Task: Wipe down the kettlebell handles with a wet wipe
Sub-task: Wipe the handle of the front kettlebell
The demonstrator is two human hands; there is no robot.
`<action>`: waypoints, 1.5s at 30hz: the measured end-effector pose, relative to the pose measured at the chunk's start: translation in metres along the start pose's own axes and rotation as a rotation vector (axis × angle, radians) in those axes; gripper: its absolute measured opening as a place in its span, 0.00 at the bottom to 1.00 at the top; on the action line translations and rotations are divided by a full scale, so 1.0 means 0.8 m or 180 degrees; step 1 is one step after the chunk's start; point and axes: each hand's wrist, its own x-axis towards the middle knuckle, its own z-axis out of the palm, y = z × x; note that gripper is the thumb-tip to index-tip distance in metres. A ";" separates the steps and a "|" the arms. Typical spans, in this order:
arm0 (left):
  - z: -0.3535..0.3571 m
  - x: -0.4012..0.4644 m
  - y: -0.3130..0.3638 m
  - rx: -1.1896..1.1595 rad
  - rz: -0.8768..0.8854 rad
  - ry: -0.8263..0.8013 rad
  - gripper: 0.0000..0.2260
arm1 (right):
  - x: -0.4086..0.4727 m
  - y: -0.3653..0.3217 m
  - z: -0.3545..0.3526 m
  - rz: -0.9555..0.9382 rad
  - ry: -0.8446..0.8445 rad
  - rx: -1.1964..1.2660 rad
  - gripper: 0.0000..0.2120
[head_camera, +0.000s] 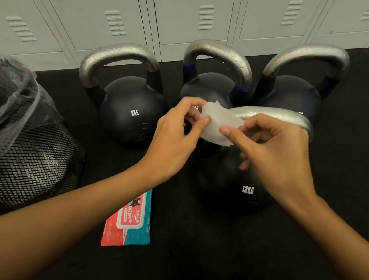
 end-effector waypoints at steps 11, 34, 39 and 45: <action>0.014 0.015 -0.010 0.0318 0.0071 0.0166 0.08 | 0.039 0.005 0.001 -0.0976 0.0557 -0.2204 0.16; 0.007 -0.006 -0.033 -0.0255 0.0093 -0.0443 0.21 | 0.042 0.042 -0.022 -0.0480 0.0517 -0.1915 0.16; 0.020 -0.013 -0.032 -0.0498 -0.0181 -0.0413 0.22 | 0.043 0.047 -0.021 -0.0557 0.0597 -0.1878 0.16; 0.024 -0.021 -0.050 -0.0798 -0.0862 -0.0734 0.19 | 0.043 0.049 -0.025 -0.0621 0.0526 -0.1933 0.17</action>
